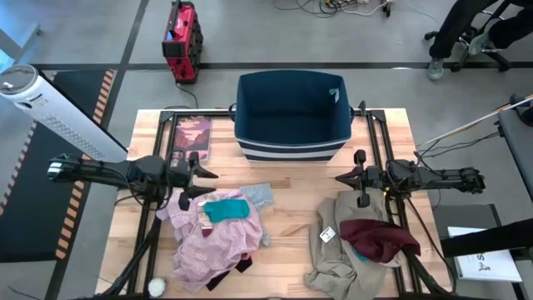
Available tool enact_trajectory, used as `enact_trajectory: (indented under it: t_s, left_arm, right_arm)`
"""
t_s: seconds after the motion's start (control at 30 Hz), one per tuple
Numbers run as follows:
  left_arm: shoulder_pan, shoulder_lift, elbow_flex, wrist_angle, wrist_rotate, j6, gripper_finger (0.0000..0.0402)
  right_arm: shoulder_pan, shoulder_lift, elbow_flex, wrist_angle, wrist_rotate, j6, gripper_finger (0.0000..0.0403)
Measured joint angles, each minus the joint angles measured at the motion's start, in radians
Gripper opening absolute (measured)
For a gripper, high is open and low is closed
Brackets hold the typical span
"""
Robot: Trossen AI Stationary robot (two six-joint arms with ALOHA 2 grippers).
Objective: Sort clothes
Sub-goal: Put the blue sock into the blue bin
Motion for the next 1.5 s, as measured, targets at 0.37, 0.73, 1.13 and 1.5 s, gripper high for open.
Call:
enact_trajectory:
  t_s: [0.37,0.73,1.13,1.5]
  left_arm:
    - [-0.058,0.322,0.307,-0.394,0.026,-0.101,0.0208]
    - [-0.138,0.515,0.431,-0.613,0.027,-0.192,0.0216]
    - [-0.138,0.582,0.427,-0.701,0.005,-0.268,0.0203]
    - [-0.138,0.645,0.426,-0.72,0.006,-0.311,0.0132]
  right_arm:
    - [0.0,0.0,0.0,0.0,0.0,0.0,0.0]
    - [0.0,0.0,0.0,0.0,0.0,0.0,0.0]
    - [0.0,0.0,0.0,0.0,0.0,0.0,0.0]
    - [0.0,0.0,0.0,0.0,0.0,0.0,0.0]
